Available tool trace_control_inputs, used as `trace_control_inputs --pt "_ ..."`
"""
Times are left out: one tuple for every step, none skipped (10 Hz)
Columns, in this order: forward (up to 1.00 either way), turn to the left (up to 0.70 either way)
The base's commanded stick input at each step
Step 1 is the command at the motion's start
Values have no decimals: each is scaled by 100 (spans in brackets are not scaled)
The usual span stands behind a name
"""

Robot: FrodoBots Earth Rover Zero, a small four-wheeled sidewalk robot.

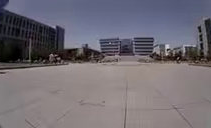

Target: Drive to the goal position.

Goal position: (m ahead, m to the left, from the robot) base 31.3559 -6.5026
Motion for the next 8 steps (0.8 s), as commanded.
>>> trace_control_inputs --pt "100 -40" --pt "100 -40" --pt "100 -40" --pt "100 -40" --pt "100 -40" --pt "100 -35" --pt "100 -9" --pt "100 -3"
